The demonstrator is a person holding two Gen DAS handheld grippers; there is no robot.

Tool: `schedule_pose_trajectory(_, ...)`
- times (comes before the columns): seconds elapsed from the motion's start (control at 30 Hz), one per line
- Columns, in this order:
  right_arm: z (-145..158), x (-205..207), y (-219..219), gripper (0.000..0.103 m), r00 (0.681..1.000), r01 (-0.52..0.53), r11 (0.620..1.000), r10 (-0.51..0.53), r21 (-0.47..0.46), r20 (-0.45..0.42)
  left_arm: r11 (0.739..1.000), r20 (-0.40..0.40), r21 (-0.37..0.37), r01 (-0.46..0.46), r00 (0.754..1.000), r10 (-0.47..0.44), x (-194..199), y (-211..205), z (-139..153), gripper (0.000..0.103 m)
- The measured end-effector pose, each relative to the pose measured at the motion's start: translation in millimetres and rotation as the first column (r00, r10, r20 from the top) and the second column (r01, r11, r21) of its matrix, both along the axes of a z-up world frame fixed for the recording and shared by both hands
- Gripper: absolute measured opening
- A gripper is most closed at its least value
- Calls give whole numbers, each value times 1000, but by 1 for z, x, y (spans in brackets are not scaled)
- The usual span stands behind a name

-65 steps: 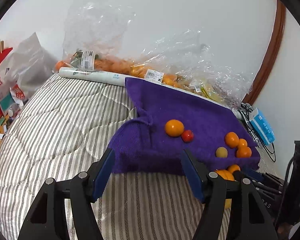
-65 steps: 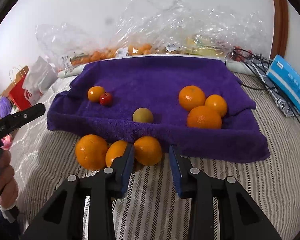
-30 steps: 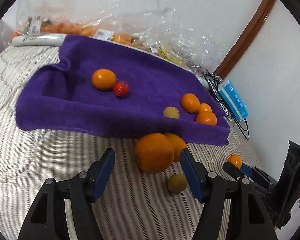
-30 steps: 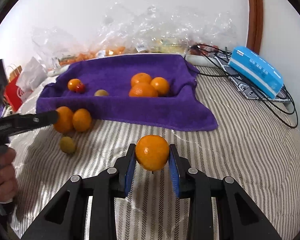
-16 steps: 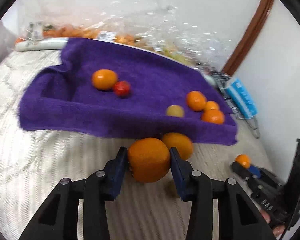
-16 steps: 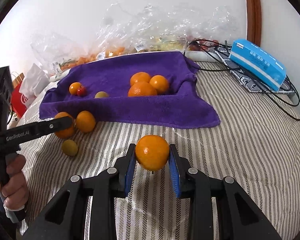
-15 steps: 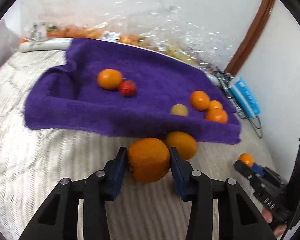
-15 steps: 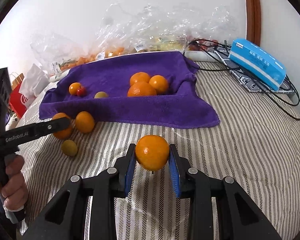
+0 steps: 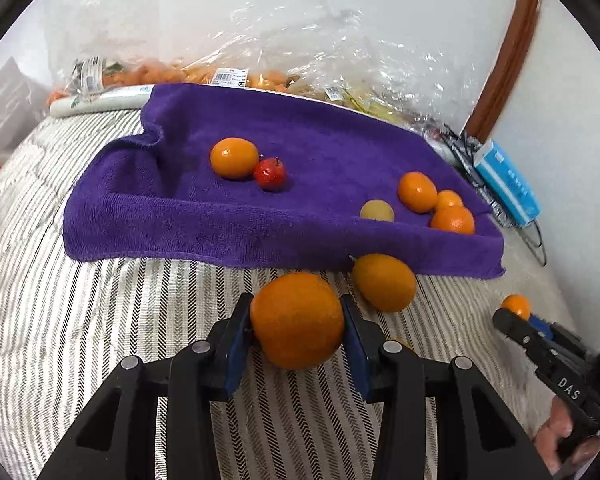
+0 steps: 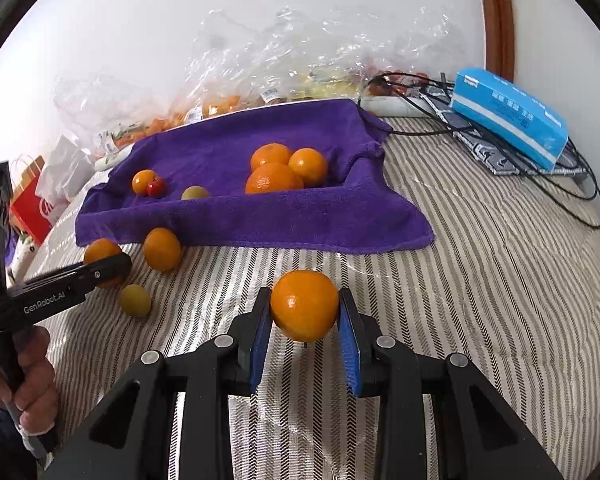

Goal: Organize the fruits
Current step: 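Lift both held oranges and carry them over the purple towel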

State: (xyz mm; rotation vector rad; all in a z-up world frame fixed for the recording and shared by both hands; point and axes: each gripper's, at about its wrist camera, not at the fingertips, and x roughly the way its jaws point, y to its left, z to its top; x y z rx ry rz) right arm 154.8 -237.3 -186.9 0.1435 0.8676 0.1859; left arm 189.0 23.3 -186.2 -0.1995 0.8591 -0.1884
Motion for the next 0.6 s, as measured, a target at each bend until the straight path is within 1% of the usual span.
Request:
schedule_pose_trajectory(0.07, -2, 1, -4, 32, 1000, 13, 999, -13, 36, -9, 1000, 1, -24, -4, 1000, 4, 0, 3, 0, 40)
schedule_pose_trajectory(0.13, -2, 0, -7, 32, 1000, 21, 999, -21, 50, -6, 999, 3, -40, -8, 1000, 8, -1, 4, -1, 40)
schedule_pose_trajectory(0.33, 4, -5, -7, 32, 999, 19, 998, -21, 52, 39, 996, 19, -88, -28, 999, 30, -3, 10, 0, 40)
schedule_pose_trajectory(0.4, 7, -8, -4, 32, 998, -6, 999, 3, 48, 60, 996, 39, -85, -6, 999, 9, -5, 8, 2, 40)
schedule_pose_trajectory(0.47, 9, -10, 0, 32, 997, -35, 998, 31, 43, 76, 998, 63, -66, 23, 998, -19, -9, 2, 6, 40)
schedule_pose_trajectory(0.6, 12, -13, 6, 32, 994, -59, 998, 56, 26, 96, 997, 95, -50, 57, 994, -52, -14, -5, 11, 40)
